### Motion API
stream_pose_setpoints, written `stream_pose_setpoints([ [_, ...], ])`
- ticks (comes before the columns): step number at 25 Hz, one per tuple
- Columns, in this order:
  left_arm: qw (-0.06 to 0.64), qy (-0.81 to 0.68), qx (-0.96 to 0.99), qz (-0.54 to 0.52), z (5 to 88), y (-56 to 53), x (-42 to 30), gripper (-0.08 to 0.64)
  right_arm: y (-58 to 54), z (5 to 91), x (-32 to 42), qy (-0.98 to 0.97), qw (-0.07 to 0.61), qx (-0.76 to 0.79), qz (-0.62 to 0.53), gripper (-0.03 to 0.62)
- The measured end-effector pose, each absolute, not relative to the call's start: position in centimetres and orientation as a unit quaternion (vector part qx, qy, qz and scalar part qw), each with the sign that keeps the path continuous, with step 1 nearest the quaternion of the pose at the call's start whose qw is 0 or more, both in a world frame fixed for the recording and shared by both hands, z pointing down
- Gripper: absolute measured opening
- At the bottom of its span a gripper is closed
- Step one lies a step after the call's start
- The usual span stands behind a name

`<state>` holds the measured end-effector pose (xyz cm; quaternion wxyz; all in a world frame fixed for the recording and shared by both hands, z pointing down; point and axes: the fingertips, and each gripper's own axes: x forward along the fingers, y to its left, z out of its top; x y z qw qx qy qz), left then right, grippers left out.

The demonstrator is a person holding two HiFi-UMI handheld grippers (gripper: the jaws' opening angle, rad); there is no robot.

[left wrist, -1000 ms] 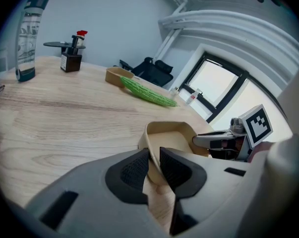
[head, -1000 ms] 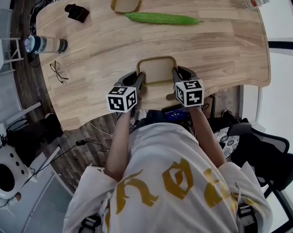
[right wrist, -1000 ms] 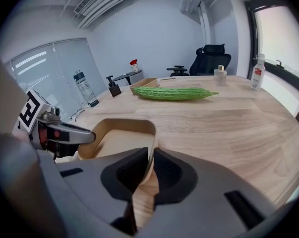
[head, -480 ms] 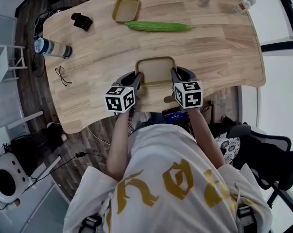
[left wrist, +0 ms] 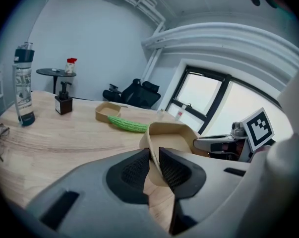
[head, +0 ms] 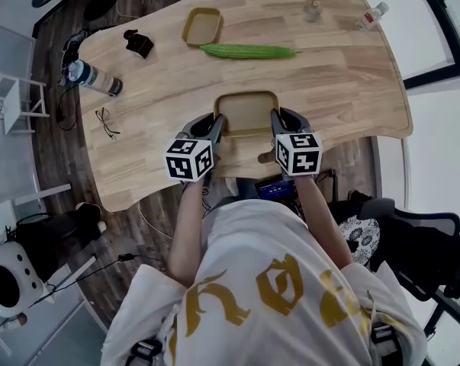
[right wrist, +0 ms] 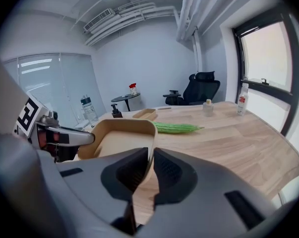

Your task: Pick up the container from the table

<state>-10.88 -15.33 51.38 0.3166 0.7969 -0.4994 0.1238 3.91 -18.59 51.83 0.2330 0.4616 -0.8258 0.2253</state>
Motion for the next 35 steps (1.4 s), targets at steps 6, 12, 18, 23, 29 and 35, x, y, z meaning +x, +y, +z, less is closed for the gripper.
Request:
stream_pose_setpoints([
  [6, 0.283, -0.511, 0.805, 0.107, 48.6, -14.3, -11.8, 0.063, -17.8, 48.9, 3.0, -0.837, 0.216, 0.465, 0.193, 0.038],
  [12, 0.280, -0.515, 0.807, 0.066, 45.8, -13.9, -11.7, 0.063, -17.4, 46.8, 3.3, -0.839, 0.203, 0.471, 0.181, 0.038],
  [18, 0.257, -0.525, 0.810, 0.052, 43.5, -13.9, -11.8, 0.061, -17.6, 44.6, 3.2, -0.847, 0.183, 0.469, 0.167, 0.038],
  [23, 0.253, -0.532, 0.807, 0.049, 43.1, -14.0, -12.4, 0.060, -17.9, 44.1, 2.5, -0.853, 0.176, 0.462, 0.164, 0.038],
  [29, 0.252, -0.535, 0.805, 0.052, 43.0, -14.2, -12.9, 0.057, -18.0, 44.2, 2.1, -0.853, 0.179, 0.461, 0.166, 0.038],
  [35, 0.257, -0.537, 0.801, 0.060, 43.4, -14.4, -12.8, 0.057, -18.3, 44.2, 2.1, -0.856, 0.175, 0.454, 0.176, 0.032],
])
